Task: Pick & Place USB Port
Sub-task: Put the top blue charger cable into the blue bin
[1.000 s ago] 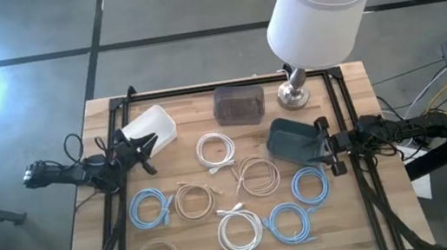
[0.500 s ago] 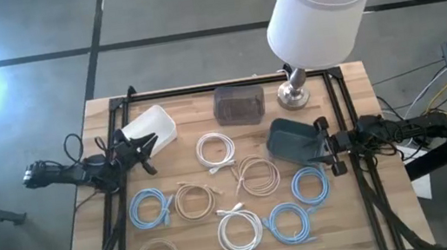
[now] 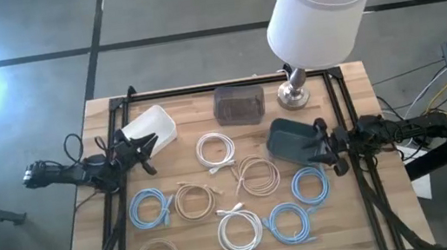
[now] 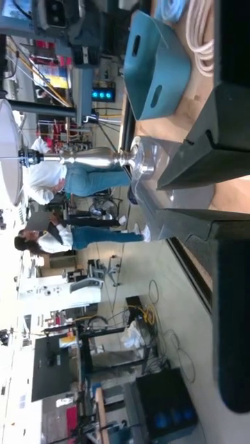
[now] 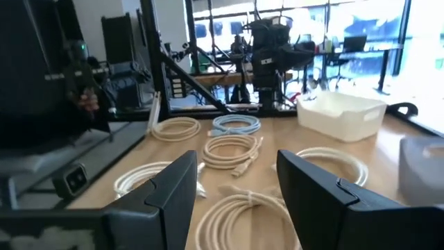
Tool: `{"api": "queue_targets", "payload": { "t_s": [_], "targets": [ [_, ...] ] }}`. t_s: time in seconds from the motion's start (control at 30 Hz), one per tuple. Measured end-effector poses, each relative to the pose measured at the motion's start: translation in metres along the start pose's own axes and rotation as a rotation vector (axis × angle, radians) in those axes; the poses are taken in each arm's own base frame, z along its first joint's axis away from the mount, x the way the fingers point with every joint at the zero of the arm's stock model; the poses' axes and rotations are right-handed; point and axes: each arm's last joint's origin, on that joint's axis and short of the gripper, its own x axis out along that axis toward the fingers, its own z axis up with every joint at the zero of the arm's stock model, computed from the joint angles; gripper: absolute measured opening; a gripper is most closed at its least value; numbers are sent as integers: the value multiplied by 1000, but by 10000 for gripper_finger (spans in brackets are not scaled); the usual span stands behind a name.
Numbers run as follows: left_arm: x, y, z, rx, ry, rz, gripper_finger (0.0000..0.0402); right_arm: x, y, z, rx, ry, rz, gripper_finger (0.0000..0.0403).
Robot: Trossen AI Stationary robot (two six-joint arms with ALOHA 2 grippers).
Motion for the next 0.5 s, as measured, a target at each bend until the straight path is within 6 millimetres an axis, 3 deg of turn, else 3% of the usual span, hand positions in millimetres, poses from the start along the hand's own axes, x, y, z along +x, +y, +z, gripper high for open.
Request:
{"api": "queue_targets", "payload": {
  "t_s": [0.5],
  "targets": [
    [0, 0, 2, -107, -18, 5, 60, 0, -1, 8, 44, -89, -66, 196]
  ]
}}
